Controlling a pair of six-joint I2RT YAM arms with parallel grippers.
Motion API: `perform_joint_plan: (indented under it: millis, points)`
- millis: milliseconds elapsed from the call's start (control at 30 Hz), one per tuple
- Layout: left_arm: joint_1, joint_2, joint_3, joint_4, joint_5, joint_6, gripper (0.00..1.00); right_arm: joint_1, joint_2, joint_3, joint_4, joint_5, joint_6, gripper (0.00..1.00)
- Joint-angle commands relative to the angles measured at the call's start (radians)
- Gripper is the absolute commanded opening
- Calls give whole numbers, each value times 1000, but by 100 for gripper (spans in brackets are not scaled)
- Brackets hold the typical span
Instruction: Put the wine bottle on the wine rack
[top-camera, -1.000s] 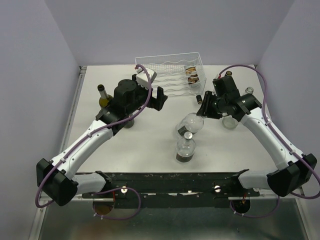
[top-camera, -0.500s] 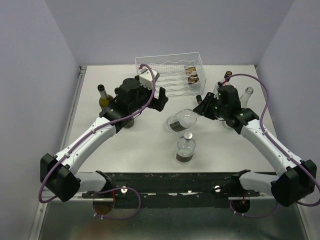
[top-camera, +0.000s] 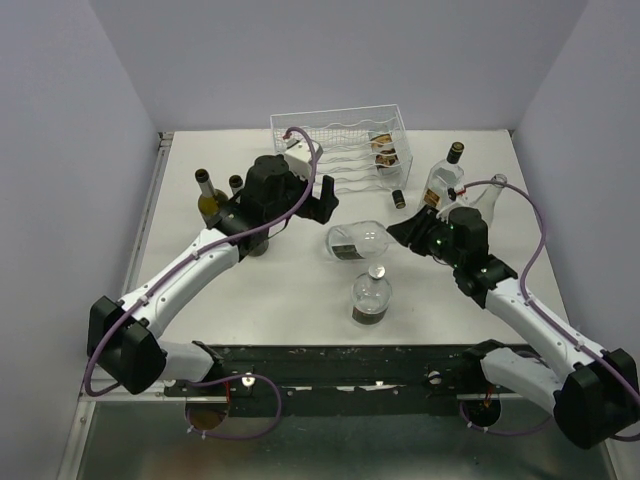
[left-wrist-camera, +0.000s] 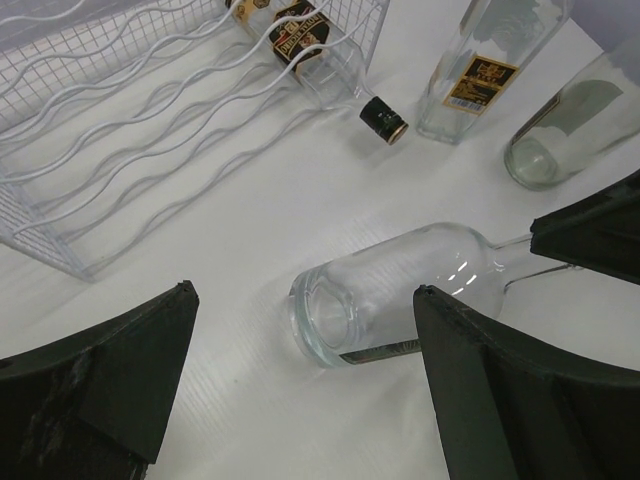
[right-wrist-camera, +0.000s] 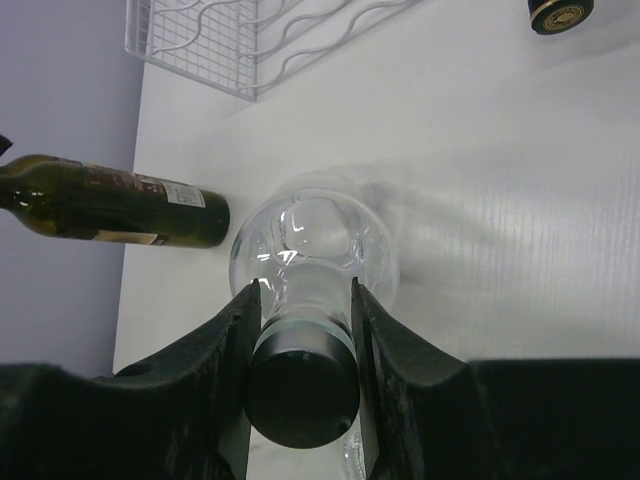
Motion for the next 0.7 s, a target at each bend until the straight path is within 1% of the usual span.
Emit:
perform_joint_plan:
  millis: [0,167,400,567,667]
  points:
    - [4,43,31,-70,-15,-42,99,-3,-39,-55,100,-44,-55,1]
    - [4,104,33,-123,-9,-76,99,-3,-65,-121,80,-87,-124,1]
    - [4,172,21,-178,31,-84,98,-3,-80,-217,135,-109,-124,1]
    - [4,193,13,-238,55,-70,93,-3,-82,-269,151,-118,-164,1]
    - [4,210,1,-242,58,-71,92,-3,-67,-273,119,-116,-199,1]
